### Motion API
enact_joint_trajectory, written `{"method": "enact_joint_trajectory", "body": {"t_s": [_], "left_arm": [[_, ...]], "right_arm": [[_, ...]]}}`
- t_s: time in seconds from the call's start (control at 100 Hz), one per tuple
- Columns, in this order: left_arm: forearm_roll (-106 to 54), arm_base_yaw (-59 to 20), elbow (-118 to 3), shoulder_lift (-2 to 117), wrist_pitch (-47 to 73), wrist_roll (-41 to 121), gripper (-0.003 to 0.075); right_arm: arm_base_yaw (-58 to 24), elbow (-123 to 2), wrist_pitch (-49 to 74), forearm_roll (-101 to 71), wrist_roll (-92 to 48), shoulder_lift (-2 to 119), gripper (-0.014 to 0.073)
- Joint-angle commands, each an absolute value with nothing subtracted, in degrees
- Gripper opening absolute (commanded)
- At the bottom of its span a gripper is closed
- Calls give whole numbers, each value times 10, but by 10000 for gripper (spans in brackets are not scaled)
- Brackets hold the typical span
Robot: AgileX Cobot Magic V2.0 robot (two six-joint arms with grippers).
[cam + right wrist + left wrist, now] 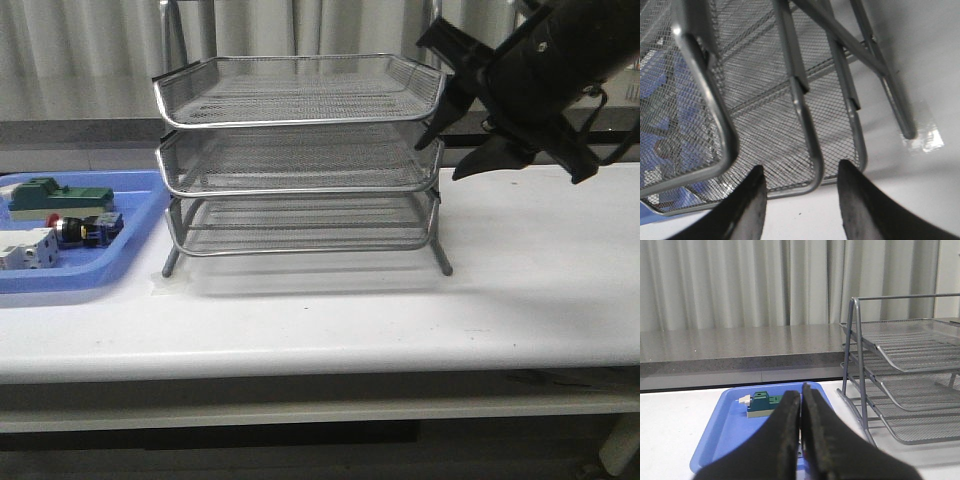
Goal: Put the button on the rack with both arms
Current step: 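Move the right gripper to the front edge of the middle mesh tray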
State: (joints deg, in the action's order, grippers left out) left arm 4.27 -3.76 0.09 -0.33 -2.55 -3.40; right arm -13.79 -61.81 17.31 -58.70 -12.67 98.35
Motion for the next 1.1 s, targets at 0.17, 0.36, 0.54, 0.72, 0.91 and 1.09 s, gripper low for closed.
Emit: {"method": "enact_joint_trajectory", "body": {"t_s": [0.17,0.36,0.54,0.72,0.91,1.09], "left_arm": [[39,-36,28,-23,-68,-39,4],[39,-36,28,-23,-68,-39,4],[39,-36,28,-23,-68,-39,4],[39,-36,28,-23,-68,-39,4],[39,-36,28,-23,-68,-39,4],[39,-36,28,-23,-68,-39,4]], "right_arm": [[-138,-640,188,-763,-286,1006,355],[-138,-648,213,-848,-374,1031,355],[-138,-658,234,-913,-425,1048,342],[-137,-658,233,-913,-428,1049,240],[-137,-656,230,-911,-428,1049,62],[-137,-644,234,-903,-428,1049,-5]]}}
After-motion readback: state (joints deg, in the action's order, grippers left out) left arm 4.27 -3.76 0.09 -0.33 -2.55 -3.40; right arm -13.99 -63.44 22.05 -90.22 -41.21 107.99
